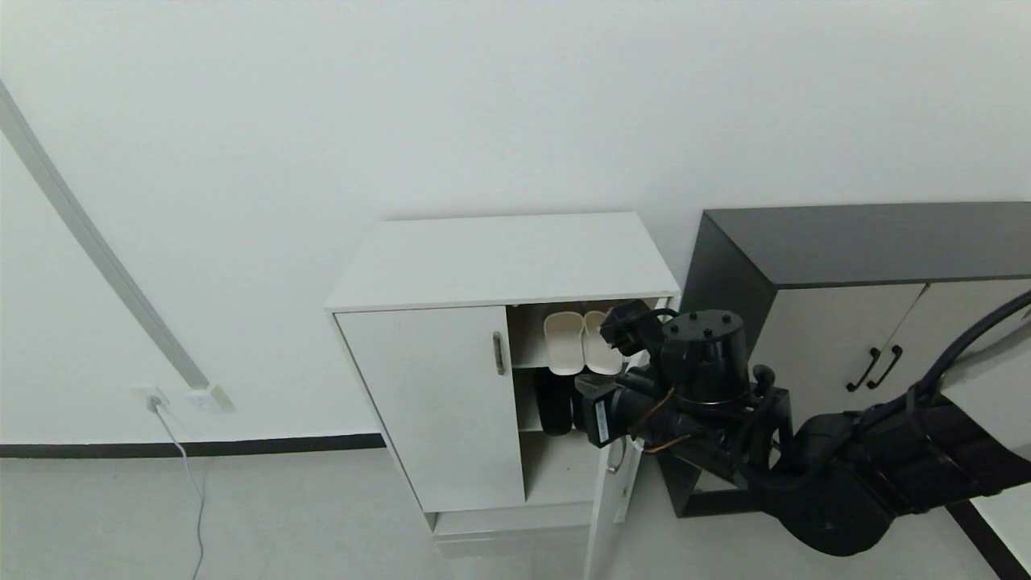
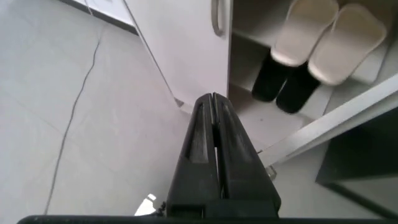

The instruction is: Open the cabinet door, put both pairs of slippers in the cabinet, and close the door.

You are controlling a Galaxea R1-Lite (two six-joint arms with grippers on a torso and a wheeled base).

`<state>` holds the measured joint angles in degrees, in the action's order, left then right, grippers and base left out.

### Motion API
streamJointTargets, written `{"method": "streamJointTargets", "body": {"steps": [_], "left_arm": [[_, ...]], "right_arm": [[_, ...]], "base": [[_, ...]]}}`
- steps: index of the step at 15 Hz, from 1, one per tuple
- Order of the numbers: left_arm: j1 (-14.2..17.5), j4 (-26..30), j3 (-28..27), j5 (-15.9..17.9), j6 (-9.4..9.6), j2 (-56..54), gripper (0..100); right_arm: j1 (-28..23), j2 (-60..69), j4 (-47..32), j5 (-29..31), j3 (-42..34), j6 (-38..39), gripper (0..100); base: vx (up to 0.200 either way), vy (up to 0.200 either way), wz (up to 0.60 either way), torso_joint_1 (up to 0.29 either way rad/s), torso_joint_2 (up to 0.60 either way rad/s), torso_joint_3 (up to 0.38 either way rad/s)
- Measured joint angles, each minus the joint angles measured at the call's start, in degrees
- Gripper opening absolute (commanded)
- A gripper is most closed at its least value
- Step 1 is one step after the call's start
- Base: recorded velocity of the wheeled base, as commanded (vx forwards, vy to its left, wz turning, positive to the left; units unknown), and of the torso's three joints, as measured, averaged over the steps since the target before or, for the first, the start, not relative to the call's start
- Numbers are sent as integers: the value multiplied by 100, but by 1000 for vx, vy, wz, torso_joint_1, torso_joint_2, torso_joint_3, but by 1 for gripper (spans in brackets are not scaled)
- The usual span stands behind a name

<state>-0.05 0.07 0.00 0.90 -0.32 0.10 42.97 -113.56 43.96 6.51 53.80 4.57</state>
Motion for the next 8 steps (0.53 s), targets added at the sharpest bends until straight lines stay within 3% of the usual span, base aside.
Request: {"method": "streamJointTargets", "body": {"steps": [8], "left_arm": [[-5, 2, 0, 2, -1, 0, 0]], "right_arm": [[-257, 864, -157, 46, -916, -132, 0]], "base": [[0, 0, 0, 0, 0, 0]]}}
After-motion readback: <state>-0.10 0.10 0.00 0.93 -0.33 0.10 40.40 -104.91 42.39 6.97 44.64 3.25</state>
